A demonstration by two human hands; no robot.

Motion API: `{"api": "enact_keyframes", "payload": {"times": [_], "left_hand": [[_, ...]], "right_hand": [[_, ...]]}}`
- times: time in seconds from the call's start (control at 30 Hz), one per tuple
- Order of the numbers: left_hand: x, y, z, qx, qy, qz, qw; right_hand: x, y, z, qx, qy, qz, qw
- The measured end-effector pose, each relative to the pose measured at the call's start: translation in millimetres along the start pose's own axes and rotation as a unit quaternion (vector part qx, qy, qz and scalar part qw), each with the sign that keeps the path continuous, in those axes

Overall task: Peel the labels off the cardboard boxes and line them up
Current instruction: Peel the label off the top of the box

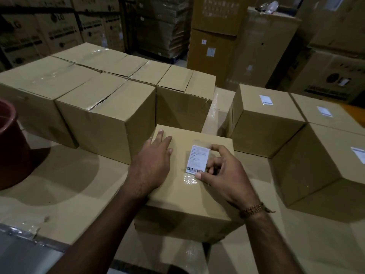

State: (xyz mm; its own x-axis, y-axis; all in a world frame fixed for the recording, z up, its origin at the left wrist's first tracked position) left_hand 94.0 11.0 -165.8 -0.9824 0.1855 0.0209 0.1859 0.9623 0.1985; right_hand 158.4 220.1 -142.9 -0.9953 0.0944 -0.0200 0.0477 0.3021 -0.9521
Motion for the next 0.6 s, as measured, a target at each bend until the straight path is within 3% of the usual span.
{"api": "enact_keyframes", "payload": {"times": [0.6], "left_hand": [[0.0,0.1,-0.9,0.001,-0.001,0.002,1.000]], "right_hand": [[5.9,7.7,-1.8,0.054,-0.071,0.010,0.996]]}}
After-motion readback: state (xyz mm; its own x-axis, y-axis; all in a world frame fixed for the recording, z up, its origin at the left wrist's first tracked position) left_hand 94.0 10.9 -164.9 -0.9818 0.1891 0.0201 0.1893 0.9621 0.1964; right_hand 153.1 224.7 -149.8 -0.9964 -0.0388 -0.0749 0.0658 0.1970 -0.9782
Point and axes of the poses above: each hand's wrist, its own x-axis towards the middle knuckle, its own z-axis out of the palm, y = z × x, the point moved 5 cm from there along x, towards the middle knuckle, and after that the axes turned 15 degrees about x, right-handed, at the moved point
